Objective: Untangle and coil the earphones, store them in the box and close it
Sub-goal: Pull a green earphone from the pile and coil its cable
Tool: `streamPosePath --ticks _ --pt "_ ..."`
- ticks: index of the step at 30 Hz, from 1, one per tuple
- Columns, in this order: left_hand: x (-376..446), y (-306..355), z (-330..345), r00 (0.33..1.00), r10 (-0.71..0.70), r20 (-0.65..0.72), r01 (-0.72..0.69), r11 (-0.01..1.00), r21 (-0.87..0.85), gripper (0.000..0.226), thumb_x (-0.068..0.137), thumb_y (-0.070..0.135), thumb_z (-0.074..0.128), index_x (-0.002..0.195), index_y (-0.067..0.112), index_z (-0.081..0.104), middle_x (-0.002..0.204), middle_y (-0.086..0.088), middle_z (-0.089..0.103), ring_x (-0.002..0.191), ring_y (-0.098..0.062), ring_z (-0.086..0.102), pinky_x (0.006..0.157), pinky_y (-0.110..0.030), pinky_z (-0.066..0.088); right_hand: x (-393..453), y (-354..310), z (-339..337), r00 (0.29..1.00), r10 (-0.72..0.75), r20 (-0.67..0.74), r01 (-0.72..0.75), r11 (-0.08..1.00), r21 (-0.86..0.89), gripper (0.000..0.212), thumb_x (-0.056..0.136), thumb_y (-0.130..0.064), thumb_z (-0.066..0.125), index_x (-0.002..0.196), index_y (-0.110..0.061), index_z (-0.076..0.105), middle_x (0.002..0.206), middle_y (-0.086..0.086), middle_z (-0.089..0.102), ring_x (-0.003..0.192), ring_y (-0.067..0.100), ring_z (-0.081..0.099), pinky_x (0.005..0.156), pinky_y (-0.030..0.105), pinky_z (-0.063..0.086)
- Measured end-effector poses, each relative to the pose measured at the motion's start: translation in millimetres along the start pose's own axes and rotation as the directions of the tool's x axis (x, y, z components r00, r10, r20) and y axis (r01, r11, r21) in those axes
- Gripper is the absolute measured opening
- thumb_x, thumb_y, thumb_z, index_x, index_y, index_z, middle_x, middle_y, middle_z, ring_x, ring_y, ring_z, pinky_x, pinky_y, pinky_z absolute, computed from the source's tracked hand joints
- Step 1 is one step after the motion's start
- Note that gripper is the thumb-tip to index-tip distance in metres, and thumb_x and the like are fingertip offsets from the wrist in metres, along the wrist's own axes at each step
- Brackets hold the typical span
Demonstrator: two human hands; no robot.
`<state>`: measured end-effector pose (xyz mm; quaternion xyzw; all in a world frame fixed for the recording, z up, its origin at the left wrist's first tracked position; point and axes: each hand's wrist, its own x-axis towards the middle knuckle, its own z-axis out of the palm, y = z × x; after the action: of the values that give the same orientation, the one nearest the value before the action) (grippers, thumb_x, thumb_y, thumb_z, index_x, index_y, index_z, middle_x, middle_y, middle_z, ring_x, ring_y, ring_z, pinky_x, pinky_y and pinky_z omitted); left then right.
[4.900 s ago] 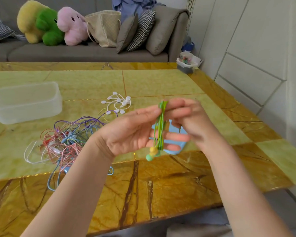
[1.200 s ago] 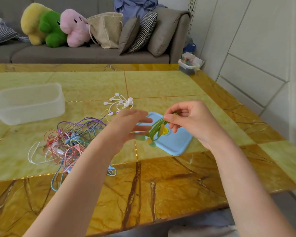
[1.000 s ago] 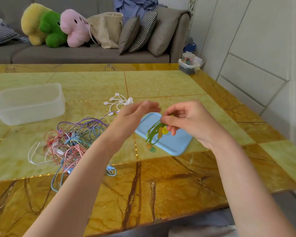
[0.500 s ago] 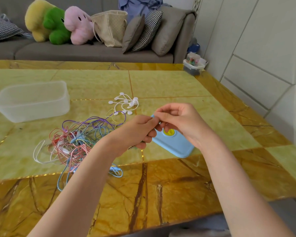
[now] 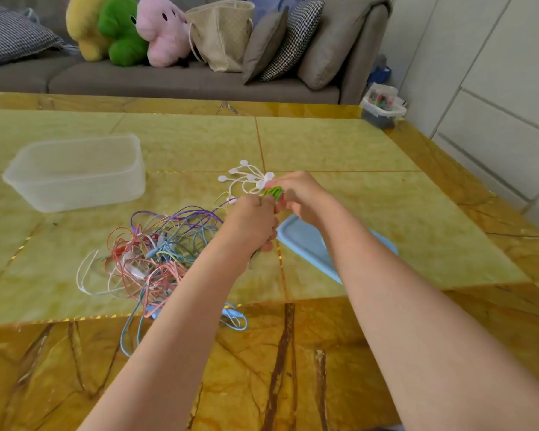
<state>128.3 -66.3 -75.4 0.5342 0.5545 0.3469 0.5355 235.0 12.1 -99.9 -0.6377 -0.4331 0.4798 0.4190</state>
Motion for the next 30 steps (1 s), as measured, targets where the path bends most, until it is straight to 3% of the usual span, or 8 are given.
streamPosePath --ticks 4,6,12,16,19,22,28,30 --pt "-6 2 7 1.000 -0.005 0.027 0.006 1.000 -0.018 0.032 0.101 0.016 0.032 0.071 0.012 0.043 0.061 -0.003 0.038 0.046 -0.013 0.033 0.031 -0.012 0.026 -18 0 -32 0.983 -0.027 -0.181 0.049 0.992 0.117 0.027 0.081 0.003 0.061 0.057 -0.007 0.053 0.045 0.002 0.051 0.036 0.006 0.042 0.049 0.020 0.036" --pt "-7 2 11 1.000 0.001 0.024 0.000 1.000 -0.028 0.033 0.101 0.017 0.032 0.070 0.012 0.043 0.060 -0.003 0.038 0.042 -0.010 0.034 0.031 -0.011 0.026 -33 0 -52 0.972 -0.038 -0.234 0.078 0.983 0.165 0.029 0.083 0.003 0.058 0.057 -0.008 0.052 0.053 0.007 0.049 0.045 0.012 0.043 0.051 0.022 0.037" --pt "-11 5 32 1.000 0.020 0.024 -0.017 0.992 -0.126 0.032 0.102 0.020 0.030 0.073 0.014 0.040 0.066 -0.002 0.055 0.046 -0.011 0.034 0.034 -0.013 0.028 -81 24 -90 0.977 0.049 -0.205 -0.002 0.975 0.222 0.029 0.087 0.007 0.047 0.064 -0.010 0.050 0.037 -0.002 0.047 0.041 0.011 0.046 0.048 0.022 0.043" --pt "-14 7 51 0.997 0.058 0.058 -0.051 0.991 -0.123 0.031 0.103 0.021 0.030 0.073 0.014 0.038 0.089 -0.005 0.067 0.043 -0.008 0.037 0.034 -0.014 0.032 -94 48 -94 0.973 0.054 -0.223 -0.045 0.998 0.045 0.028 0.087 0.005 0.052 0.061 -0.007 0.049 0.054 0.009 0.044 0.033 0.007 0.039 0.047 0.022 0.036" --pt "-20 4 66 0.993 0.037 0.114 -0.025 0.994 -0.104 0.030 0.103 0.023 0.030 0.075 0.015 0.039 0.105 -0.005 0.067 0.044 -0.008 0.039 0.034 -0.014 0.032 -92 51 -96 0.964 0.021 -0.265 -0.039 0.997 -0.063 0.019 0.084 0.002 0.057 0.070 -0.009 0.053 0.060 0.010 0.053 0.046 0.014 0.044 0.050 0.025 0.036" --pt "-23 0 77 0.993 0.039 0.114 -0.032 0.997 -0.069 0.029 0.102 0.023 0.030 0.076 0.015 0.041 0.104 -0.002 0.065 0.048 -0.010 0.040 0.035 -0.014 0.033 -92 54 -97 0.964 0.004 -0.267 -0.008 1.000 -0.013 0.014 0.088 0.001 0.051 0.082 -0.011 0.055 0.064 0.006 0.057 0.045 0.009 0.046 0.050 0.026 0.037" --pt "-24 -7 80 0.983 0.129 0.127 -0.127 0.992 -0.024 0.025 0.102 0.021 0.031 0.081 0.013 0.041 0.105 0.001 0.068 0.042 -0.008 0.041 0.037 -0.015 0.036 -93 59 -103 0.959 -0.041 -0.282 0.032 0.999 -0.037 0.020 0.093 -0.005 0.046 0.081 -0.020 0.053 0.078 0.003 0.060 0.051 0.009 0.040 0.044 0.023 0.031" --pt "-23 -9 79 0.981 0.128 0.146 -0.127 0.992 -0.015 0.023 0.102 0.022 0.030 0.085 0.012 0.042 0.107 0.002 0.068 0.040 -0.006 0.041 0.038 -0.015 0.037 -93 59 -104 0.969 -0.022 -0.246 0.013 0.999 -0.037 0.021 0.092 -0.005 0.045 0.081 -0.021 0.053 0.085 0.008 0.059 0.044 0.006 0.039 0.038 0.020 0.029"
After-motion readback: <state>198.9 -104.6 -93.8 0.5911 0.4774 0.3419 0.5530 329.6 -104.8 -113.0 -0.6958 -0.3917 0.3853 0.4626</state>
